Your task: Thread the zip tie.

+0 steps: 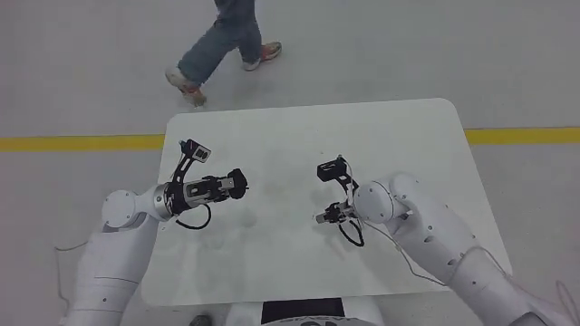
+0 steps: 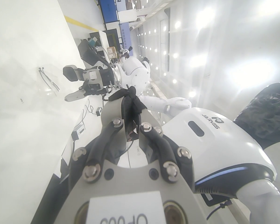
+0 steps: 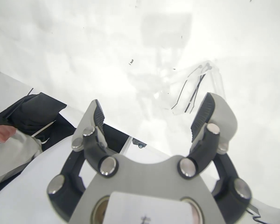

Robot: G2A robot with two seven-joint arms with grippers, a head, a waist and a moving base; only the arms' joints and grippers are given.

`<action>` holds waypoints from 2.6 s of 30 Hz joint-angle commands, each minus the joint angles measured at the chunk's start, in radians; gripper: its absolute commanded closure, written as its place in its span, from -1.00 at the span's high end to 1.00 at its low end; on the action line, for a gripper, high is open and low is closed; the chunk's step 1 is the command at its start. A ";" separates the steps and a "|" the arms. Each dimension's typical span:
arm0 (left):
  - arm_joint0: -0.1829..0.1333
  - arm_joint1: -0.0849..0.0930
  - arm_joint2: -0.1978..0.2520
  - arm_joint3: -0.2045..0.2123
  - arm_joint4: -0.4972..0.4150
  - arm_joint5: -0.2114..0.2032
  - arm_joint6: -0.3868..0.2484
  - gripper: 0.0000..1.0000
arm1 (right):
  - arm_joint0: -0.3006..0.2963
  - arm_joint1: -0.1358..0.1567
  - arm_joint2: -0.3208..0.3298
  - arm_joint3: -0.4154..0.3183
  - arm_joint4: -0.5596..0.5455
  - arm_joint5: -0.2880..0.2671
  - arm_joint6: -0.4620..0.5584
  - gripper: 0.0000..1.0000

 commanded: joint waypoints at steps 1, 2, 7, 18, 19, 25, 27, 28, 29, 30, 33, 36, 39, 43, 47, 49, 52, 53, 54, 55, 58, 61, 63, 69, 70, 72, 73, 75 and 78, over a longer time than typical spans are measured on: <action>0.000 0.000 0.000 0.000 0.000 0.000 0.000 -1.00 | -0.001 0.000 0.001 -0.001 0.001 0.000 0.000 1.00; 0.000 0.000 0.000 0.000 0.000 0.000 0.000 -1.00 | -0.001 0.000 0.001 -0.001 0.001 0.000 0.000 1.00; 0.000 0.000 0.000 0.000 0.000 0.000 0.000 -1.00 | -0.009 0.002 0.004 0.015 -0.026 -0.003 -0.020 1.00; 0.000 0.000 0.000 0.000 0.000 0.000 0.000 -1.00 | -0.019 0.013 0.003 0.023 -0.089 0.000 0.000 1.00; 0.000 0.000 0.000 0.000 0.000 0.000 0.000 -1.00 | -0.019 0.013 0.003 0.023 -0.089 0.000 0.000 1.00; 0.000 0.000 0.000 0.000 0.000 0.000 0.000 -1.00 | -0.038 0.014 0.016 0.015 -0.075 -0.023 -0.025 1.00; 0.000 0.000 0.000 0.000 0.000 0.000 0.000 -1.00 | -0.041 0.016 0.020 0.008 -0.077 -0.029 -0.016 1.00; 0.000 0.000 0.000 0.000 0.000 0.000 0.000 -1.00 | -0.041 0.016 0.020 0.008 -0.077 -0.029 -0.016 1.00; 0.000 0.000 0.000 0.000 0.000 0.000 0.000 -1.00 | -0.041 0.016 0.020 0.008 -0.077 -0.029 -0.016 1.00; 0.000 0.000 0.000 0.000 0.000 0.000 0.000 -1.00 | -0.041 0.016 0.020 0.008 -0.077 -0.029 -0.016 1.00; 0.000 0.000 0.000 0.000 0.000 0.000 0.000 -1.00 | -0.045 0.016 0.021 0.008 -0.076 -0.033 -0.033 1.00; 0.000 0.000 0.000 0.000 0.000 0.000 0.000 -1.00 | -0.059 0.019 0.034 -0.005 -0.079 -0.054 -0.053 1.00; 0.000 0.000 0.000 0.000 0.000 0.000 0.000 -1.00 | -0.070 0.023 0.042 -0.030 -0.104 -0.054 -0.038 1.00; 0.000 0.000 0.000 0.000 0.000 0.000 0.000 -1.00 | -0.078 0.026 0.051 -0.053 -0.140 -0.034 0.000 -0.20; 0.000 0.000 0.000 0.000 0.000 0.000 0.000 -1.00 | -0.083 0.027 0.050 -0.055 -0.158 -0.024 0.000 -0.40; 0.000 0.000 0.000 0.000 0.000 0.000 0.000 -1.00 | -0.084 0.026 0.049 -0.053 -0.157 -0.023 0.000 -0.40; 0.000 0.000 0.000 0.000 0.000 0.000 0.000 -1.00 | -0.081 0.024 0.047 -0.043 -0.159 -0.018 0.000 -0.38; 0.000 0.000 0.000 0.000 0.000 0.000 0.000 -1.00 | -0.080 0.022 0.046 -0.038 -0.163 -0.011 -0.003 -0.38; 0.000 0.000 0.000 0.000 0.000 0.000 0.000 -1.00 | -0.080 0.021 0.045 -0.034 -0.165 -0.009 -0.006 -0.38; 0.000 0.000 0.000 0.000 0.000 0.000 0.000 -1.00 | -0.079 0.020 0.044 -0.031 -0.165 -0.007 -0.007 -0.40; 0.000 0.000 0.000 0.000 0.000 0.000 0.000 -1.00 | -0.076 0.016 0.038 -0.017 -0.168 0.000 -0.007 -0.44; 0.000 0.000 0.000 0.000 0.000 0.000 0.000 -1.00 | -0.073 0.011 0.031 0.000 -0.167 0.000 -0.007 -0.48; 0.000 0.000 0.000 0.000 0.000 0.000 0.000 -1.00 | -0.072 0.008 0.027 0.016 -0.166 0.000 -0.011 -0.52; 0.000 0.000 0.000 0.000 0.000 0.000 0.000 -1.00 | -0.068 -0.004 0.023 0.061 -0.172 0.000 -0.036 -0.62; 0.000 0.000 0.000 0.000 0.000 0.000 0.000 -1.00 | -0.068 -0.007 0.023 0.069 -0.177 0.000 -0.039 -0.60; 0.000 0.000 0.000 0.000 0.000 0.000 0.000 -1.00 | -0.069 -0.012 0.022 0.077 -0.183 0.000 -0.040 -0.60; 0.000 0.000 0.000 0.000 0.000 0.000 0.000 -1.00 | -0.069 -0.014 0.021 0.081 -0.187 0.000 -0.040 -0.60; 0.000 0.000 0.000 0.000 0.000 0.000 0.000 -1.00 | -0.069 -0.019 0.019 0.086 -0.194 0.000 -0.038 -0.60; 0.000 0.000 0.000 0.000 0.000 0.000 0.000 -1.00 | -0.070 -0.025 0.016 0.090 -0.207 0.000 -0.034 -0.60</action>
